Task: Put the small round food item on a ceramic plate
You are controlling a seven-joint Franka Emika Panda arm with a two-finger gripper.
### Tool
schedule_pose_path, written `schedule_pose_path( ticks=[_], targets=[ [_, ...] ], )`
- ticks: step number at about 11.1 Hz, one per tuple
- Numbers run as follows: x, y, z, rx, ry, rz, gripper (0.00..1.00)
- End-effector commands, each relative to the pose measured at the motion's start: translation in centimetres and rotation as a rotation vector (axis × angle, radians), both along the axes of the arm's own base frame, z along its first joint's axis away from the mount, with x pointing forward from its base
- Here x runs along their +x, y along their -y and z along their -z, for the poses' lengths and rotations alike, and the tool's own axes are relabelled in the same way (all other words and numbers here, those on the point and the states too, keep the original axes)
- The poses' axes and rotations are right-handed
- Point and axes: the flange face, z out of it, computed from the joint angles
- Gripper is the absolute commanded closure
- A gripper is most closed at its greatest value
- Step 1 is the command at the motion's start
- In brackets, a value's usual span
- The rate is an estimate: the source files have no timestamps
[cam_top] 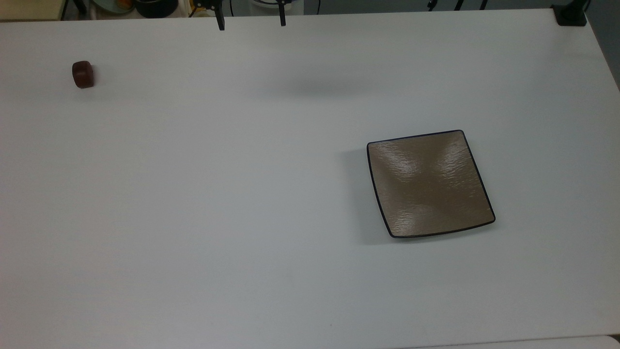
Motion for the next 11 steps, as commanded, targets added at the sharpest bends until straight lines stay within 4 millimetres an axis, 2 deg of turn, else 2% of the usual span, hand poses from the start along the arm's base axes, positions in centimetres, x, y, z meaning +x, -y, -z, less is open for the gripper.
schedule_pose_path(
  ticks=[1, 9, 11],
  targets=[
    [-0.4, 0.2, -0.4, -0.006, 0.017, -0.015, 0.0],
    [-0.4, 0.3, -0.3, -0.011, 0.012, -0.029, 0.0],
    [-0.9, 1.4, 0.0, -0.03, -0.034, -0.107, 0.0]
  ],
)
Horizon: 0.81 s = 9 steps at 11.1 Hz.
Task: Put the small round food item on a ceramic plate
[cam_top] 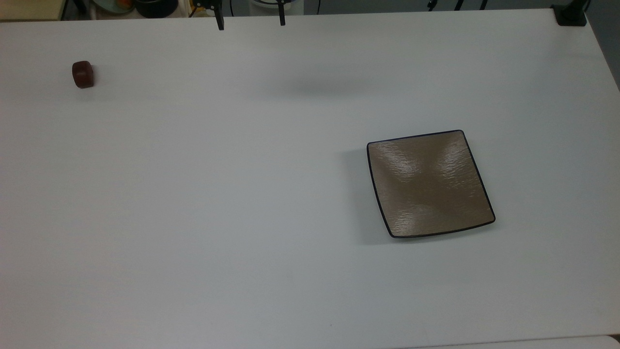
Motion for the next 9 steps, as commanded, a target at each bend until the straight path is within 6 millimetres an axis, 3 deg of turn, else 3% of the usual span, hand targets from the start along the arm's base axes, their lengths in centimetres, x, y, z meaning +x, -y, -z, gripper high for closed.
schedule_pose_path(
  ticks=[1, 5, 9],
  targets=[
    [-1.5, 1.8, 0.3, -0.046, -0.074, -0.196, 0.0],
    [-2.1, 3.6, 0.3, -0.054, -0.113, -0.23, 0.0],
    [-2.6, 12.5, 0.1, -0.079, -0.109, -0.099, 0.0]
  ],
)
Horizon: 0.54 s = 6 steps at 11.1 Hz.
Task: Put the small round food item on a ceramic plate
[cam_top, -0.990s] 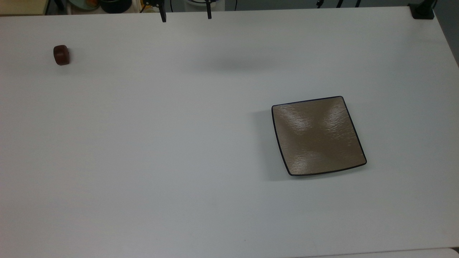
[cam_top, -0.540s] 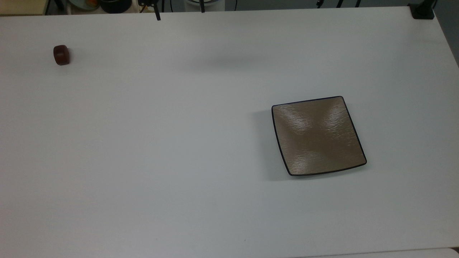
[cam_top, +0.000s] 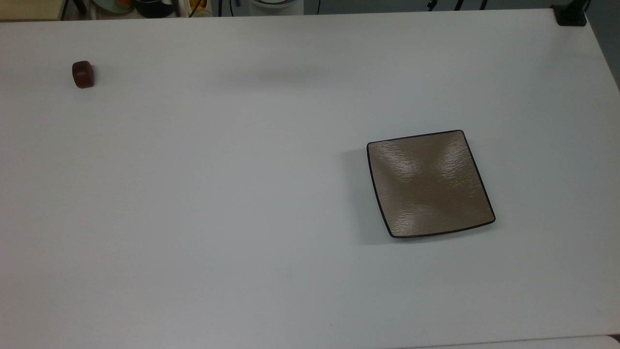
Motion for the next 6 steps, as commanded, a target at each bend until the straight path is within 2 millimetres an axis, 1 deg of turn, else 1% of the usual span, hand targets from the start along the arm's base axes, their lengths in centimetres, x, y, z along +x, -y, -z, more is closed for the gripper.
schedule_pose_path(
  ticks=[1, 2, 4, 5, 6],
  targets=[
    [-1.5, 7.6, 0.0, -0.04, -0.011, 0.017, 0.0],
    [-2.0, 10.7, 0.5, -0.037, -0.021, 0.008, 0.0],
    [-3.6, 15.9, 3.3, -0.024, -0.06, -0.009, 0.0],
    [-4.2, 18.4, 4.9, -0.028, -0.046, -0.023, 0.0],
    [-4.9, 20.6, 6.5, -0.034, -0.028, 0.002, 0.0]
  ],
)
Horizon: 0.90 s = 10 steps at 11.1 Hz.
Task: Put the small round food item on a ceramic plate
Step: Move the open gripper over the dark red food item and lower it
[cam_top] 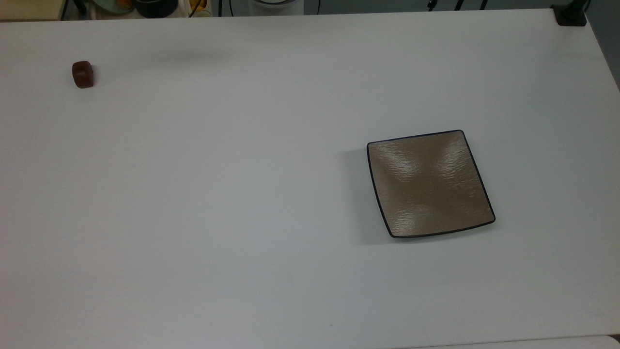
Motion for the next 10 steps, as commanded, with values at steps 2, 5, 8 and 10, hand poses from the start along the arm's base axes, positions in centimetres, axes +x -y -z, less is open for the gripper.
schedule_pose_path(
  ticks=[2, 5, 8, 10],
  targets=[
    [-2.5, 7.3, 6.7, -0.02, 0.028, 0.023, 0.0],
    [-3.5, 11.2, 11.9, -0.043, 0.035, 0.041, 0.0],
    [-3.3, 12.8, 18.4, -0.067, 0.025, 0.058, 0.0],
    [-3.4, 13.6, 21.2, -0.086, 0.03, 0.063, 0.0]
  ],
)
